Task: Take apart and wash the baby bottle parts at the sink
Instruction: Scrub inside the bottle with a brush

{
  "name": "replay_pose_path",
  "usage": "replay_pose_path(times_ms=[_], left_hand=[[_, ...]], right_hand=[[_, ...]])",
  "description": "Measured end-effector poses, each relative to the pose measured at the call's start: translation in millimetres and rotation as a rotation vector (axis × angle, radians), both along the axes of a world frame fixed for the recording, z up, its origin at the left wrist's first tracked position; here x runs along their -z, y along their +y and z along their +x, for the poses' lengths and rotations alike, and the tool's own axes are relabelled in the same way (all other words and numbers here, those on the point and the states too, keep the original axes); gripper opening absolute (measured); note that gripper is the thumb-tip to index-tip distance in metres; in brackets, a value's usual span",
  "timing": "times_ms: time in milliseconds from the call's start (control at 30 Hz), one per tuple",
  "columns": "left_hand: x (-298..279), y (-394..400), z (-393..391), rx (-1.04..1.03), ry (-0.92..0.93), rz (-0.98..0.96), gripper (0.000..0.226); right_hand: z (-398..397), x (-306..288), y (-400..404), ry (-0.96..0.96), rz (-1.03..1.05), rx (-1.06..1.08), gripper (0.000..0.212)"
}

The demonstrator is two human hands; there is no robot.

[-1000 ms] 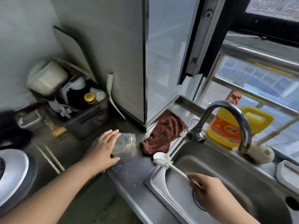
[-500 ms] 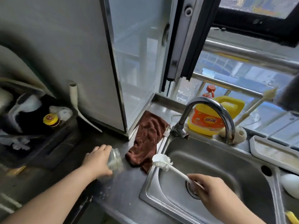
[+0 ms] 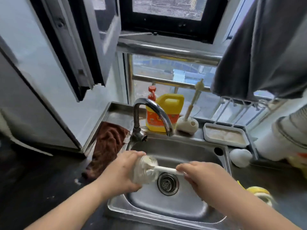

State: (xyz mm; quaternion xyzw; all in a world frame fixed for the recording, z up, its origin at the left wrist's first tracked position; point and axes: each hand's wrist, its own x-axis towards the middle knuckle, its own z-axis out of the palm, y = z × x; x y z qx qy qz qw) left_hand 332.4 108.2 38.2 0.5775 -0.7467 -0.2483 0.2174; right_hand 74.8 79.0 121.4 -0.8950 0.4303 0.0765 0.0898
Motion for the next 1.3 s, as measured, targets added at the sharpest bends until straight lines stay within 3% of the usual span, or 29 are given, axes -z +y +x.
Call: replay_pose_path(times_ms=[167, 267, 333, 467, 633, 767, 833, 967, 1100, 1200, 1300], left_hand=[[-5, -22, -82, 0.114, -0.003, -0.067, 0.094], [-12, -38, -118, 0.099, -0.032, -0.223, 0.091], [-17, -49, -138, 0.116, -0.079, -0.356, 0.092], [-28, -60, -164, 0.201, -0.183, -0.49, 0.094], [-29, -73, -170, 0.247, -0.28, -0.474, 0.098], [-33, -80, -166, 0.22, -0.18, -0.43, 0.103], [-36, -82, -170, 0.251, -0.19, -0.452, 0.102], [-39, -87, -165, 0.314, -0.216, -0.477, 0.101], [-41, -94, -156, 0.413, -0.211, -0.474, 0.1], [-43, -96, -158, 0.382, -0.178, -0.409, 0.1], [-46, -97, -158, 0.331, -0.115, -0.299, 0.099]], right_hand=[[-48, -11, -10, 0.162, -0.141, 0.053, 0.05], [-76, -10, -9, 0.093, -0.143, 0.062, 0.028], [-92, -8, -8, 0.065, -0.038, 0.14, 0.018], [-119, -12, -11, -0.15, 0.259, 0.313, 0.023], [-137, -19, -14, -0.316, 0.479, 0.443, 0.017], [-139, -14, -12, -0.563, 0.593, 0.729, 0.015], [-131, -11, -10, -0.63, 0.626, 0.743, 0.013], [-118, -11, -8, -0.632, 0.569, 0.593, 0.013], [-121, -17, -10, -0.453, 0.484, 0.452, 0.011], [-124, -25, -16, -0.136, 0.184, 0.321, 0.016], [-127, -29, -15, 0.113, -0.272, 0.174, 0.026]])
